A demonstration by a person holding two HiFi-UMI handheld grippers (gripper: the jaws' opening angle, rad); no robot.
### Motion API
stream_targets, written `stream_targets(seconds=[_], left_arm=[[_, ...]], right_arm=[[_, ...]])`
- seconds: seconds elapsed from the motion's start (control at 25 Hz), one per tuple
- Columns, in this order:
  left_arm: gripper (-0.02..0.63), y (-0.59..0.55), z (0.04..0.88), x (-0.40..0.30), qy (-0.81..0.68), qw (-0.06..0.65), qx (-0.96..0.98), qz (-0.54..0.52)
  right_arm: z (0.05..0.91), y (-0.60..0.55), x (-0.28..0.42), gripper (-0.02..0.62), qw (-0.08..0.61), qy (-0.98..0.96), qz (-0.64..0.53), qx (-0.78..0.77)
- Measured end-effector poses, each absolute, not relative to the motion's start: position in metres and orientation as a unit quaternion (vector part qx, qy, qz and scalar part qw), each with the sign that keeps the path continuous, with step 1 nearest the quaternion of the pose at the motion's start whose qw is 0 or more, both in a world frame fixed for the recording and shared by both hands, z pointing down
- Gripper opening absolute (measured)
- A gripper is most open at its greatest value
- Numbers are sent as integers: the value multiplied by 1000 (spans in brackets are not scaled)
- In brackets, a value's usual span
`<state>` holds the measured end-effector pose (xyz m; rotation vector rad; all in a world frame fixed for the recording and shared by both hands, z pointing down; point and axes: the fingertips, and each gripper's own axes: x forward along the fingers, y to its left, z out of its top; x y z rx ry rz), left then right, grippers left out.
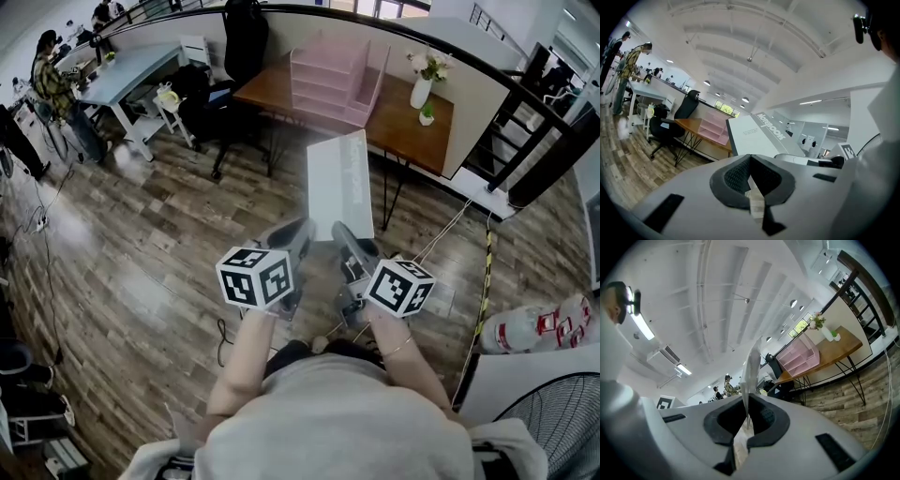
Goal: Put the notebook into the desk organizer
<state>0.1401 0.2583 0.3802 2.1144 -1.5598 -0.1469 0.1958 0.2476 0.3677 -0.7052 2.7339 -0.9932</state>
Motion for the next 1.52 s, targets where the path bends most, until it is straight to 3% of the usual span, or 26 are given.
stream_targets(seconds=[0.24,0.84,1.52], left_arm=[[11,246,385,154,-585,226,779,-15],[11,209,402,154,-587,249,770,-24],[11,65,393,18,-544,245,802,-27]], right_arm=[[370,240,202,17,67,919,-320,-218],[391,206,199,17,53,919,-333,-203],[383,62,84,18,104,899,-335,-263]])
